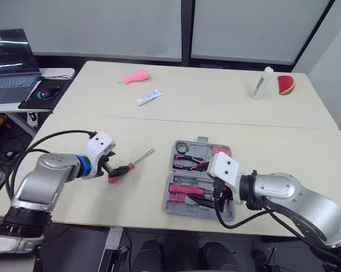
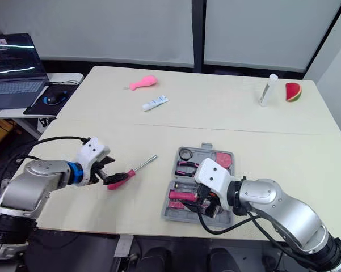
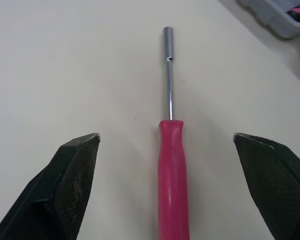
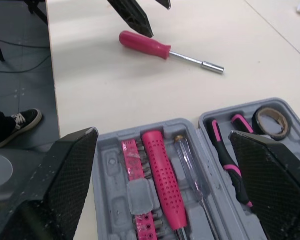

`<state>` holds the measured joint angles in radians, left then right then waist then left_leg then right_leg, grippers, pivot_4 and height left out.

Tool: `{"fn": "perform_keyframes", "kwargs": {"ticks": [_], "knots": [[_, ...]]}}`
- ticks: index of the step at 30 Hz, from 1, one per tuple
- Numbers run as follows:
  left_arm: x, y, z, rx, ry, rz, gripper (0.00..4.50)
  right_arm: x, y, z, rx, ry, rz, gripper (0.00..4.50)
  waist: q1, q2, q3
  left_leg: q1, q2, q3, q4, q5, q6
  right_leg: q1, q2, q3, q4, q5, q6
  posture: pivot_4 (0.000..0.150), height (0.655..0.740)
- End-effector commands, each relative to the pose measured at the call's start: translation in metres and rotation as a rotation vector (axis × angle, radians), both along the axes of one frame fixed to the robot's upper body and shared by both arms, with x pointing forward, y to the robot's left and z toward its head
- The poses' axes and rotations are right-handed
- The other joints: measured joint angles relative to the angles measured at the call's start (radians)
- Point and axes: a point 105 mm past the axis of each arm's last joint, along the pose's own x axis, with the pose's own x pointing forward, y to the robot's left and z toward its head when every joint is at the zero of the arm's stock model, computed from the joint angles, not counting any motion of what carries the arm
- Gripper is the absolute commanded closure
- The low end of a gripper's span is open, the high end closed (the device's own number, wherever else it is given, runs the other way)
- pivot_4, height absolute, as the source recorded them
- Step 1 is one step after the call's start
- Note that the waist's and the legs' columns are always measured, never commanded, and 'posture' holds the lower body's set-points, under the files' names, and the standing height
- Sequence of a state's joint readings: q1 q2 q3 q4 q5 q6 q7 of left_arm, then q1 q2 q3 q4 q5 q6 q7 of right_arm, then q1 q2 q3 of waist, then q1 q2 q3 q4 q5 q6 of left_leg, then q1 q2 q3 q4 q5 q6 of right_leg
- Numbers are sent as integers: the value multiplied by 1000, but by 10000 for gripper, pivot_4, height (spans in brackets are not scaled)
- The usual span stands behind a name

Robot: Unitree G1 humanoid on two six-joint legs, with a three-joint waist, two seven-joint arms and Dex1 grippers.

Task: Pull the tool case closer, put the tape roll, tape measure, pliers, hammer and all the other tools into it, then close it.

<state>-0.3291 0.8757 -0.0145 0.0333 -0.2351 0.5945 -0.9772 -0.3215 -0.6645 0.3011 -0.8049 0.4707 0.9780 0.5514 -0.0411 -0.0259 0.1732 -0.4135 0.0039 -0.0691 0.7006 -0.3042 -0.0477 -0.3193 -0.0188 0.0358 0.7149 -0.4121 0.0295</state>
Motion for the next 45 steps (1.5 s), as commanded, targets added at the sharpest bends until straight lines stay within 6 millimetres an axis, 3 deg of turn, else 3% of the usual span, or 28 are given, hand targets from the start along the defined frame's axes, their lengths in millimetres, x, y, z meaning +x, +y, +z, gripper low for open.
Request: {"fn": "perform_keyframes", "kwargs": {"ticks": [1, 13, 17, 20, 29, 31, 37, 42, 45], "knots": [[-1, -4, 0, -53, -49, -112, 305, -1, 4, 9, 29, -75, 1, 0, 0, 0, 0, 0, 0, 0, 0, 0, 0, 0, 0, 0, 0, 0, 0, 1500, 7400], [17, -4, -42, -34, -50, -81, 305, -4, 13, 5, 49, -64, -11, 0, 0, 0, 0, 0, 0, -1, 0, 0, 0, 0, 0, -1, 1, 0, 0, 1500, 7400], [23, -10, -47, -50, -53, -72, 305, -3, 13, 5, 49, -63, -12, 0, -1, 0, 0, 0, -1, -1, 0, 0, 0, 0, 0, -1, 1, 0, 0, 1500, 7400], [23, -16, -52, -55, -42, -89, 6430, -3, 13, 5, 48, -57, -11, 0, -2, 0, 0, 0, -1, -1, 0, 0, 0, 0, 0, -1, 1, 0, 0, 1500, 7400], [12, -8, -64, -11, 21, -86, 32386, -5, 11, 6, 41, -50, -18, 0, -9, 0, 0, 1, -1, -1, 0, 0, 0, 0, 0, -1, 2, 0, 0, 1500, 7400], [11, -9, -63, -15, 19, -89, 38146, -4, 10, 7, 41, -50, -21, 0, -10, 0, 0, 1, -1, -1, 0, 0, 0, 0, 0, -1, 2, 0, 0, 1500, 7400], [8, -1, -51, -2, -5, -108, 38577, -4, 7, 8, 38, -54, -33, 0, -15, 1, -1, 2, 0, -1, -1, 0, 0, 0, 0, -1, 2, 0, 0, 1500, 7400], [-8, -24, -1, -60, -87, -318, 38577, -13, -9, 16, 32, -68, -46, 0, -14, 1, 0, 1, 0, -2, -1, 0, 0, 0, 0, -1, 1, 0, 0, 1500, 7400], [-26, -44, 15, -51, -96, -474, 38577, -20, -22, 18, 14, -59, -51, 0, -5, 1, 0, 1, 0, -2, -1, 0, 0, 1, 0, -1, 0, 0, 0, 1500, 7400]]}}
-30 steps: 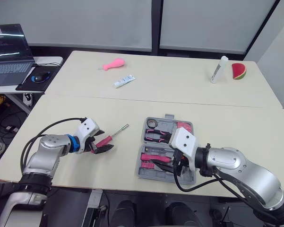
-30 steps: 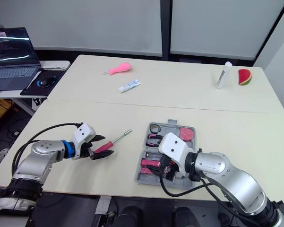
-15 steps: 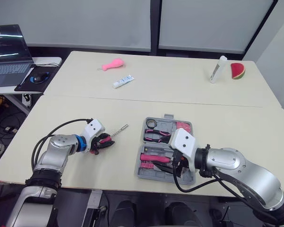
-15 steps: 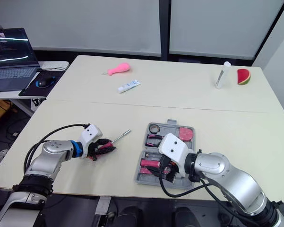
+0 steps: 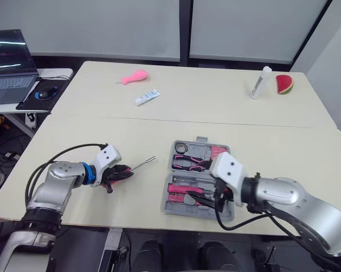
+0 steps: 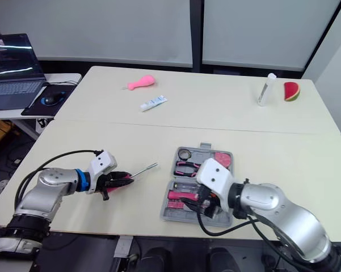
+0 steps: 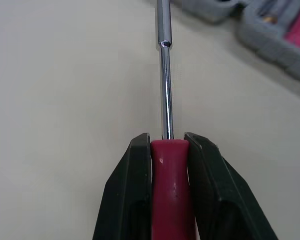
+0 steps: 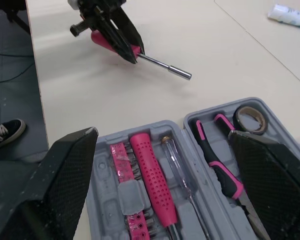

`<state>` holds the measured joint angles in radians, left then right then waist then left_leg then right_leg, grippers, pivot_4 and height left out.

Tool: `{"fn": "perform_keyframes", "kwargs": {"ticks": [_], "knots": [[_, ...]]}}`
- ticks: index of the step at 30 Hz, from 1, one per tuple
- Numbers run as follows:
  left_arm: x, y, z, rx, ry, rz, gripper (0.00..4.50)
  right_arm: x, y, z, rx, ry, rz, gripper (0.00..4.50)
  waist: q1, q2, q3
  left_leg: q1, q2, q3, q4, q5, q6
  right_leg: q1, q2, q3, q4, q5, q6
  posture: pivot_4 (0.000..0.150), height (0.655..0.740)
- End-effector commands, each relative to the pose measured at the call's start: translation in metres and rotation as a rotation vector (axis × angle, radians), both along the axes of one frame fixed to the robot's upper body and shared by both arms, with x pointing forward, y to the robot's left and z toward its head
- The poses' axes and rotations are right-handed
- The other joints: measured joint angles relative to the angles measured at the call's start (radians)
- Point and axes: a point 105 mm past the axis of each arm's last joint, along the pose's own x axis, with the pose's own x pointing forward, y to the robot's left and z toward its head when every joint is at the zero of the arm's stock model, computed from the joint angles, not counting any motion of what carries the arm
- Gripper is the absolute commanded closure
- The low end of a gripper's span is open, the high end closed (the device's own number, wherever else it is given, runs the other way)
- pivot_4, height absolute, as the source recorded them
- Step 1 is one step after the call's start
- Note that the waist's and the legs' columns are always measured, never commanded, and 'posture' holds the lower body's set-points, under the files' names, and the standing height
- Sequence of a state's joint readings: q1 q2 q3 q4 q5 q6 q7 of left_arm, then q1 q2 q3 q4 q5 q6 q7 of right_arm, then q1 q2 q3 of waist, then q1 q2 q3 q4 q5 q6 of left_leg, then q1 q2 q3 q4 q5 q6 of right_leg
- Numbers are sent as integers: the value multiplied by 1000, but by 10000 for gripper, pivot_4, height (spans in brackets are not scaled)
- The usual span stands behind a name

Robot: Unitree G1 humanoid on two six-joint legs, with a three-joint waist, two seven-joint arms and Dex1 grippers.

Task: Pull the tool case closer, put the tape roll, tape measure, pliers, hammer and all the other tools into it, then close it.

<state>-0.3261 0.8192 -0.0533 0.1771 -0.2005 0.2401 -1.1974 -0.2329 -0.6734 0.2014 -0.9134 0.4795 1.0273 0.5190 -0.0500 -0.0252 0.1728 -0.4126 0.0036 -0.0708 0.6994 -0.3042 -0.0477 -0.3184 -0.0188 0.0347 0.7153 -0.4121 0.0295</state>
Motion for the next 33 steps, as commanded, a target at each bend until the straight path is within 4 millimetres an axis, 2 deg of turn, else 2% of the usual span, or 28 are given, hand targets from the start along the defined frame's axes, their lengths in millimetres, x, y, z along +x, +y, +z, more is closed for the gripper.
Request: {"fn": "perform_keyframes", "kwargs": {"ticks": [1, 4, 7, 10, 14, 19, 25, 33], "knots": [[-23, -35, 37, -11, -62, -248, 38577, -15, -17, 11, -22, -13, 19, 0, 5, 0, 0, 0, 0, 0, 0, 0, 0, 0, 0, 0, -1, 0, 0, 1500, 7400], [-45, -72, 44, 15, -39, -437, 38578, -28, -42, 5, -118, 57, 21, 0, 19, 1, 0, -1, -2, 0, 0, 0, 0, 1, 0, 2, -2, 0, 0, 1500, 7400], [-50, -96, 36, 38, -19, -472, 38578, -39, -55, 0, -179, 108, 26, 0, 22, 1, 0, -1, -3, 0, 0, 0, 1, 2, 0, 4, -4, 0, 0, 1500, 7400], [-56, -123, 22, 58, -36, -527, 38578, -45, -64, -4, -198, 149, 9, 0, 17, 1, 0, -1, -2, 1, 0, 0, 2, 3, 1, 5, -4, 0, 0, 1500, 7400], [-66, -146, 1, 90, -15, -573, 38578, -51, -74, -11, -232, 175, -18, 0, 19, 1, 0, -2, -2, 2, 0, 0, 2, 3, 2, 6, -4, 0, 0, 1500, 7400], [-73, -177, -13, 61, -3, -568, 38579, -54, -77, -14, -239, 182, -27, 0, 23, 1, 0, -3, -5, 1, 0, 0, 3, 3, 2, 6, -5, 0, 0, 1500, 7400], [-65, -194, -21, 64, -34, -550, 38579, -53, -78, -15, -240, 181, -27, 0, 22, 1, 0, -3, -6, 1, 0, 1, 3, 4, 2, 6, -5, 0, 0, 1500, 7400], [-66, -190, -30, 97, -15, -569, 38580, -53, -76, -12, -237, 176, -25, 0, 25, 1, 0, -3, -7, -1, 0, 1, 3, 8, 2, 6, -8, 0, 0, 1500, 7400]]}}
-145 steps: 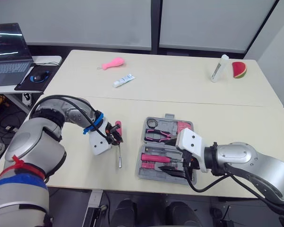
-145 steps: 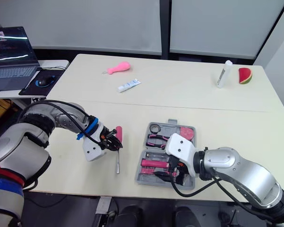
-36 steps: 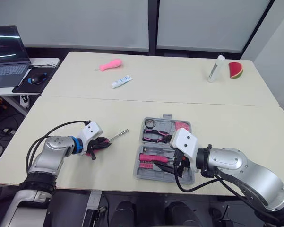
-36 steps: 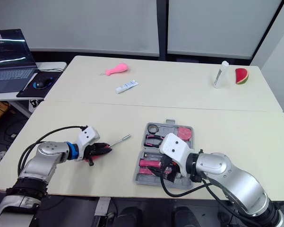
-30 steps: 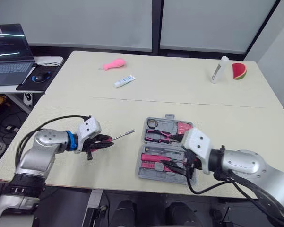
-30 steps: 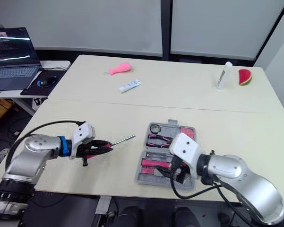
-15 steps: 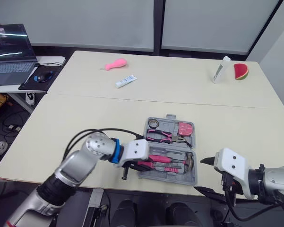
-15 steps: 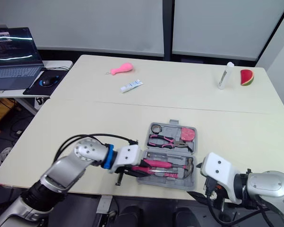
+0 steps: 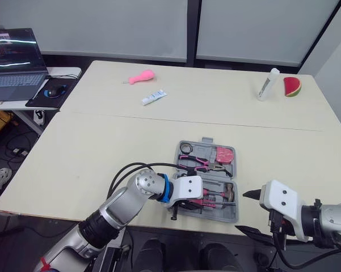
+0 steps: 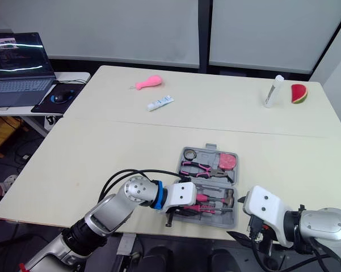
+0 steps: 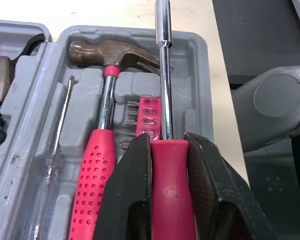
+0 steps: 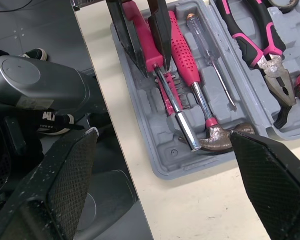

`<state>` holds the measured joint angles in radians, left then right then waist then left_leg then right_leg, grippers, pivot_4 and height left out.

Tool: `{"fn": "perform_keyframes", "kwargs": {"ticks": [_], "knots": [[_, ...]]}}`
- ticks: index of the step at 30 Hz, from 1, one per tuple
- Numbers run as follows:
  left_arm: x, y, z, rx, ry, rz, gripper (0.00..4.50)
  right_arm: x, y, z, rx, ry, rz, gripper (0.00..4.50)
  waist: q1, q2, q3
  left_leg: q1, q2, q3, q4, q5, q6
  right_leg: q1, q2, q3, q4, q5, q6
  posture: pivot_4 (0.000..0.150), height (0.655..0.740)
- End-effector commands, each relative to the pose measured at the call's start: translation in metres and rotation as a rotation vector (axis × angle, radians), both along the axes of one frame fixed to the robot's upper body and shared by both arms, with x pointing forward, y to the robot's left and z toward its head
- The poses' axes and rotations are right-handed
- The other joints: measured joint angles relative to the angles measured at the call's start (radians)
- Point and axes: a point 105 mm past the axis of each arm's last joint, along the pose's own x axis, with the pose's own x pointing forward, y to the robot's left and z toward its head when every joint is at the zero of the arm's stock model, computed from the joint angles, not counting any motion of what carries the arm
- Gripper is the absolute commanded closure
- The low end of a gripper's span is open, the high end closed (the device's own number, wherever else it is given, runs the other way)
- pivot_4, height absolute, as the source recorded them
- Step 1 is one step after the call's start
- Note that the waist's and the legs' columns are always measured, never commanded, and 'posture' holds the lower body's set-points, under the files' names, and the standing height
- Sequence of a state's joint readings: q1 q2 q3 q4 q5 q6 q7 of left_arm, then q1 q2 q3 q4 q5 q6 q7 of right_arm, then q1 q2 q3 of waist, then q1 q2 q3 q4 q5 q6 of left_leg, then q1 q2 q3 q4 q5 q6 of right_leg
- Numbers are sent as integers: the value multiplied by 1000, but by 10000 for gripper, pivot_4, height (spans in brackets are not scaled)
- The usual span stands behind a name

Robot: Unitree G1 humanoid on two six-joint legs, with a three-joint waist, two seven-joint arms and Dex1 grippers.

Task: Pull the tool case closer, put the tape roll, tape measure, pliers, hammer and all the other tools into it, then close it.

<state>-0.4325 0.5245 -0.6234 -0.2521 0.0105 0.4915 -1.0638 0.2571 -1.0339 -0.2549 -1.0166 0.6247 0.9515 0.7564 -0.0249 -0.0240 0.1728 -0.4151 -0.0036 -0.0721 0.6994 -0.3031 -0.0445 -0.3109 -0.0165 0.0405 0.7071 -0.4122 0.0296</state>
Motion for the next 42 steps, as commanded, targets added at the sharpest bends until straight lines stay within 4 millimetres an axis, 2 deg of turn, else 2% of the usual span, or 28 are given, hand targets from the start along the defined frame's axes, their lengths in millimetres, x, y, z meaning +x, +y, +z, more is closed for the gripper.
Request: {"fn": "perform_keyframes", "kwargs": {"ticks": [1, 6, 12, 22, 37, 39, 40, 42], "knots": [[-4, 1, -1, 8, -8, -43, 38580, -1, 4, 8, -5, -37, 21, 0, 0, 0, 0, 0, 0, 0, 0, 0, 0, 0, 0, 0, 0, 0, 0, 1500, 7400], [-3, 7, -12, 33, -9, -57, 38580, -1, 6, 8, 1, -28, 31, 0, 2, 0, 0, 0, 0, 0, 0, 0, 0, 1, 0, 0, 0, 0, 0, 1500, 7400], [-7, 3, -17, 30, -12, -92, 38581, -1, 9, 7, 4, -24, 37, 0, 3, 2, -1, 2, -1, -2, 0, 0, 0, 5, 0, -2, -4, 0, 0, 1500, 7400], [-16, -4, -17, 28, 16, -84, 38583, -2, 8, 5, 0, -19, 31, 0, 2, 5, -3, 4, -1, -3, -1, 0, 0, 9, 0, -3, -8, 0, 0, 1500, 7400], [-6, -6, -11, 64, 29, -44, 38584, -2, 8, 5, 3, -19, 26, 0, 4, 5, -3, 4, -1, -3, -1, 0, 0, 10, -1, -3, -9, 0, 0, 1500, 7400], [-8, -8, -5, 41, 42, -34, 31473, -2, 8, 5, 6, -19, 24, 0, 4, 5, -3, 4, -1, -3, -1, 0, 0, 10, 0, -3, -9, 0, 0, 1500, 7400], [-8, -10, -1, 27, 44, -33, 30050, -2, 8, 5, 7, -19, 23, 0, 4, 5, -3, 4, -1, -3, -1, 0, 0, 10, 0, -3, -9, 0, 0, 1500, 7400], [-10, -12, 6, 6, 46, -29, 24300, -3, 8, 5, 10, -19, 23, 0, 5, 5, -3, 3, -1, -3, -1, 0, 0, 10, -1, -3, -9, 0, 0, 1500, 7400]]}}
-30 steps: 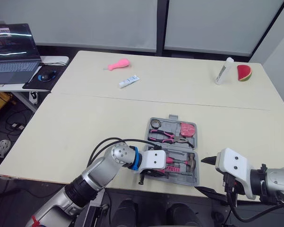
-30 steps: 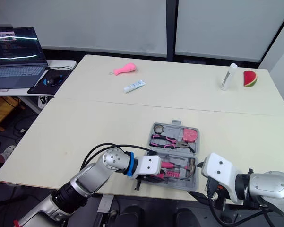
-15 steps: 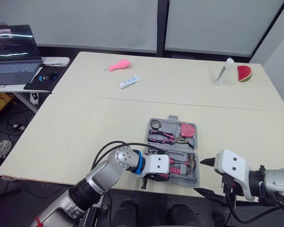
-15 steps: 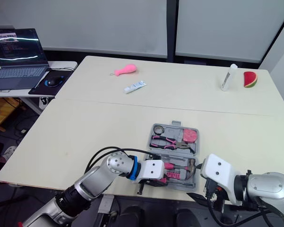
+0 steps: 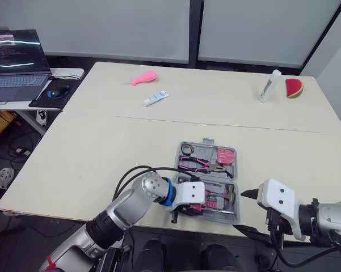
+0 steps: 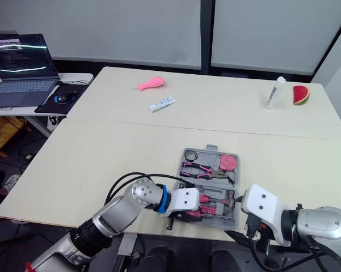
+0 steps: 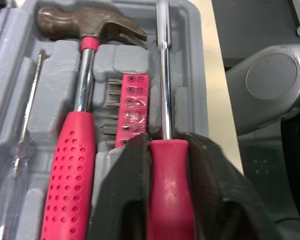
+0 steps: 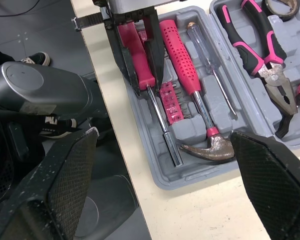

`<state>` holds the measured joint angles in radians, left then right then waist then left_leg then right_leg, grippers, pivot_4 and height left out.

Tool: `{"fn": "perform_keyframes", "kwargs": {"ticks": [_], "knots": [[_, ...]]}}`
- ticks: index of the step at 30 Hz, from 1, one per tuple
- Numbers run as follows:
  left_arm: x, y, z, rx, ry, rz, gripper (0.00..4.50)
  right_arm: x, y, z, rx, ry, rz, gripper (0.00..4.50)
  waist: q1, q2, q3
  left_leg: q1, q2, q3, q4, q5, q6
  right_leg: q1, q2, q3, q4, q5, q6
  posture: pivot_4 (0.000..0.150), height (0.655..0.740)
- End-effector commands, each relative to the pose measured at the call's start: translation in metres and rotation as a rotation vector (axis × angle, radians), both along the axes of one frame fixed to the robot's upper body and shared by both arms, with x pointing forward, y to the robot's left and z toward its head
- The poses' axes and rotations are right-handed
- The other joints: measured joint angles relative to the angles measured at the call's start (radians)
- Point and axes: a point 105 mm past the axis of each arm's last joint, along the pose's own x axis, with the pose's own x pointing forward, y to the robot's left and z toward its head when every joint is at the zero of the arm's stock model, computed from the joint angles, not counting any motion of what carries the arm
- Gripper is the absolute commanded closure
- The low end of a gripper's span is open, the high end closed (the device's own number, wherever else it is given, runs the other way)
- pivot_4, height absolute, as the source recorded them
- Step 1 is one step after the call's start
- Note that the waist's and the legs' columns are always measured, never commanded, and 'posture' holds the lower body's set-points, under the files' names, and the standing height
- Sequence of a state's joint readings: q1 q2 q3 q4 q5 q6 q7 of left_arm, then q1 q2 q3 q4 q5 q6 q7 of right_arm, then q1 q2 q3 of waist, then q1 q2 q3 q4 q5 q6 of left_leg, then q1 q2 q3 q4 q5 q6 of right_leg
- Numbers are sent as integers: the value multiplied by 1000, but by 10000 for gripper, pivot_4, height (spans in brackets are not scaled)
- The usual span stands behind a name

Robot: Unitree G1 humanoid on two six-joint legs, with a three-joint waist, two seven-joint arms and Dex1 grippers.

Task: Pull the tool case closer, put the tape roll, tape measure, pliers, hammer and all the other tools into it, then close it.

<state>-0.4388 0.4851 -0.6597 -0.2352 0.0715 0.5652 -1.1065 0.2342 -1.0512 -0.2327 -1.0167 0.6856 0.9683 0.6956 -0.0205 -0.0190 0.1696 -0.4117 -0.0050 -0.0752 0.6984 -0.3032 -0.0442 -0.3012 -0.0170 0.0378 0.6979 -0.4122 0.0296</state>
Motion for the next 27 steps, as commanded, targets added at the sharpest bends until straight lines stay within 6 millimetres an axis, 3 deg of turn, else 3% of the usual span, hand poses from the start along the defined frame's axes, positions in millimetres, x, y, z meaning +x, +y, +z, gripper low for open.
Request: {"fn": "perform_keyframes", "kwargs": {"ticks": [1, 5, 11, 14, 23, 24, 27], "knots": [[-4, -9, 22, -75, -8, -17, 21528, -4, 5, 5, 2, -29, 32, 0, 0, 0, 0, 0, 0, 0, 0, 0, 0, 0, 0, 0, 0, 0, 0, 1500, 7400], [-3, -9, 37, -111, -3, -15, 9639, -4, 5, 6, 7, -28, 28, 0, 1, 0, 0, -1, 0, 0, 0, 0, 0, 0, 0, 0, 0, 0, 0, 1500, 7400], [7, 2, 47, -136, -24, -48, 9639, -4, 4, 6, 8, -29, 19, 0, 2, 0, 0, -1, 0, 0, 0, 0, 0, 0, 0, 0, 0, 0, 0, 1500, 7400], [7, 10, 37, -86, -20, -90, 15186, -3, 4, 6, 9, -30, 18, 0, 3, 0, 0, -1, 0, 0, 0, 0, 0, 0, 0, 0, 0, 0, 0, 1500, 7400], [2, 11, 12, -11, 15, -113, 42620, -3, 5, 6, 12, -33, 11, 0, 5, 0, 0, -1, 0, 0, 0, 0, 0, 0, 0, 0, -1, 0, 0, 1500, 7400], [3, 10, 10, -10, 13, -106, 44734, -3, 5, 6, 13, -33, 11, 0, 5, 0, 0, -1, 0, 0, 0, 0, 0, 0, 0, 0, -1, 0, 0, 1500, 7400], [3, 9, 0, 17, 10, -100, 44734, -2, 5, 6, 15, -33, 11, 0, 6, 0, 0, -1, -1, 0, 0, 0, 0, 0, 0, 0, -1, 0, 0, 1500, 7400]]}}
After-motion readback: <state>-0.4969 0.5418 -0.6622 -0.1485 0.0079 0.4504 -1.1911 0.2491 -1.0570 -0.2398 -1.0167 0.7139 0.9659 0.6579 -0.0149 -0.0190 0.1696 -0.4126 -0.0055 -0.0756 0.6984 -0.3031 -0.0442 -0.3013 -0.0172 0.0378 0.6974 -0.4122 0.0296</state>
